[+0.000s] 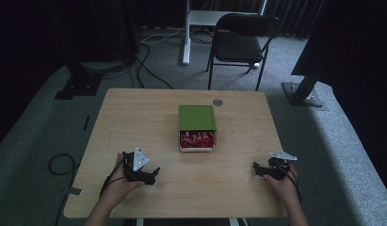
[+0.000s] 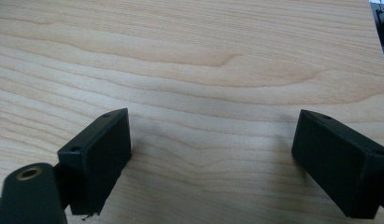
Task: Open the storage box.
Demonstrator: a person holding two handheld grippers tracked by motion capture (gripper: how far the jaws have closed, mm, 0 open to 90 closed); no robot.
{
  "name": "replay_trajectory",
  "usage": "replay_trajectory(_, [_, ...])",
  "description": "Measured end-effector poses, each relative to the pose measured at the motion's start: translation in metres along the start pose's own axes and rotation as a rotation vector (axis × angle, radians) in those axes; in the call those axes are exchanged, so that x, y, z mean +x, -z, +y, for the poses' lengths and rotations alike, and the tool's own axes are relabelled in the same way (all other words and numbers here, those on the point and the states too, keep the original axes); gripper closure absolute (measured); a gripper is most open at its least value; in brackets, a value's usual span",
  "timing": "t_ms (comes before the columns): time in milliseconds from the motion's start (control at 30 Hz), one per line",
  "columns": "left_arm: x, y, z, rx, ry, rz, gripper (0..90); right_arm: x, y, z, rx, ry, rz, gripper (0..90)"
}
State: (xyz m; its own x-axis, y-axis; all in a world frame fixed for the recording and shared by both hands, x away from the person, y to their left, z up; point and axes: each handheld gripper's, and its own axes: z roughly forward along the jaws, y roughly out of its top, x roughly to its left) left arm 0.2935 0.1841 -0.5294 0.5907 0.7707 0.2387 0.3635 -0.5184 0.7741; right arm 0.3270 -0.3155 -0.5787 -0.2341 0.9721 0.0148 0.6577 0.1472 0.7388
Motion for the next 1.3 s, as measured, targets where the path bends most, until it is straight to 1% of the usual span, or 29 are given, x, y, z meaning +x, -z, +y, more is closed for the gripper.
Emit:
replay_trajectory(67, [-0.004,-0.002,0.006,-0.009,-0.021,-0.008,3.0,0.000,0.000,0.000,0.000,0.000,0.000,11.3])
replay_trajectory(100, [-0.008,-0.004,0.012,-0.015,-0.052,-0.020,3.0,0.000,0.000,0.000,0.000,0.001,0.000,11.3])
replay_trajectory(200, [-0.012,-0.007,0.018,-0.027,-0.076,-0.032,3.0,0.000,0.000,0.000,0.000,0.000,0.000,11.3])
replay_trajectory(233, [-0.017,-0.009,0.024,-0.044,-0.097,-0.045,3.0,0.000,0.000,0.000,0.000,0.000,0.001,11.3])
replay_trajectory(267, [-0.017,-0.009,0.024,-0.044,-0.097,-0.045,3.0,0.000,0.000,0.000,0.001,0.001,0.001,11.3])
replay_trajectory(300, [-0.022,-0.012,0.030,-0.054,-0.119,-0.050,3.0,0.000,0.000,0.000,0.001,0.001,0.001,11.3])
replay_trajectory(333, [-0.022,-0.012,0.030,-0.054,-0.119,-0.050,3.0,0.000,0.000,0.000,0.000,0.001,0.001,11.3])
replay_trajectory(367, [-0.026,-0.014,0.035,-0.065,-0.143,-0.050,3.0,0.000,0.000,0.000,0.000,0.002,0.001,11.3])
replay_trajectory(400, [-0.026,-0.014,0.035,-0.065,-0.143,-0.050,3.0,0.000,0.000,0.000,0.000,0.002,0.001,11.3])
replay_trajectory(433, [-0.031,-0.017,0.040,-0.068,-0.178,-0.045,3.1,0.000,0.000,0.000,0.000,0.002,0.001,11.3])
replay_trajectory(467, [-0.031,-0.017,0.040,-0.068,-0.178,-0.045,3.1,0.000,0.000,0.000,0.000,0.002,0.001,11.3])
replay_trajectory(500, [-0.036,-0.021,0.044,-0.064,-0.207,-0.049,3.1,0.000,0.000,0.000,0.000,0.001,0.001,11.3])
replay_trajectory(533, [-0.036,-0.021,0.044,-0.064,-0.207,-0.049,3.1,0.000,0.000,0.000,0.000,0.001,0.001,11.3])
replay_trajectory(567, [-0.042,-0.026,0.048,-0.056,-0.230,-0.061,3.1,0.000,0.000,0.000,0.000,0.001,0.001,11.3])
replay_trajectory(633, [-0.045,-0.029,0.050,-0.055,-0.240,-0.068,3.1,0.000,0.000,0.000,0.000,0.001,0.001,11.3])
replay_trajectory(733, [-0.058,-0.039,0.057,-0.065,-0.275,-0.098,3.1,0.000,0.000,0.000,0.000,0.002,0.001,11.3])
replay_trajectory(800, [-0.060,-0.040,0.058,-0.064,-0.288,-0.098,3.2,0.000,0.000,0.000,0.000,0.002,0.001,11.3])
replay_trajectory(867, [-0.070,-0.047,0.065,-0.067,-0.338,-0.104,4.9,0.000,-0.001,0.001,-0.001,0.003,0.001,11.3])
replay_trajectory(900, [-0.070,-0.047,0.065,-0.067,-0.338,-0.104,4.8,0.000,-0.001,0.001,-0.001,0.003,0.001,11.3])
replay_trajectory(933, [-0.075,-0.050,0.069,-0.070,-0.365,-0.108,4.9,0.000,-0.001,0.001,-0.001,0.003,0.001,11.3])
replay_trajectory(967, [-0.075,-0.050,0.069,-0.070,-0.365,-0.108,4.9,0.000,-0.001,0.001,-0.001,0.003,0.001,11.3])
replay_trajectory(1033, [-0.081,-0.055,0.076,-0.075,-0.406,-0.120,5.7,0.000,-0.001,0.001,-0.001,0.003,0.001,11.3])
replay_trajectory(1067, [-0.081,-0.055,0.076,-0.075,-0.406,-0.120,5.8,0.000,-0.001,0.001,-0.001,0.003,0.001,11.3])
replay_trajectory(1100, [-0.083,-0.058,0.080,-0.089,-0.441,-0.115,5.9,0.000,-0.001,0.001,-0.001,0.003,0.001,11.3])
replay_trajectory(1133, [-0.083,-0.058,0.080,-0.089,-0.441,-0.115,8.6,0.000,-0.001,0.001,-0.001,0.003,0.001,11.3])
replay_trajectory(1167, [-0.084,-0.059,0.081,-0.087,-0.458,-0.110,8.6,0.000,-0.001,0.001,-0.001,0.003,0.001,11.3])
replay_trajectory(1200, [-0.085,-0.062,0.081,-0.078,-0.485,-0.098,14.0,0.000,-0.001,0.001,-0.001,0.003,0.002,11.3])
replay_trajectory(1267, [-0.086,-0.065,0.081,-0.072,-0.514,-0.089,14.4,0.000,-0.001,0.001,0.000,0.002,0.001,11.3])
replay_trajectory(1300, [-0.088,-0.069,0.081,-0.057,-0.547,-0.094,15.9,0.000,-0.001,0.001,-0.001,0.003,0.001,11.3])
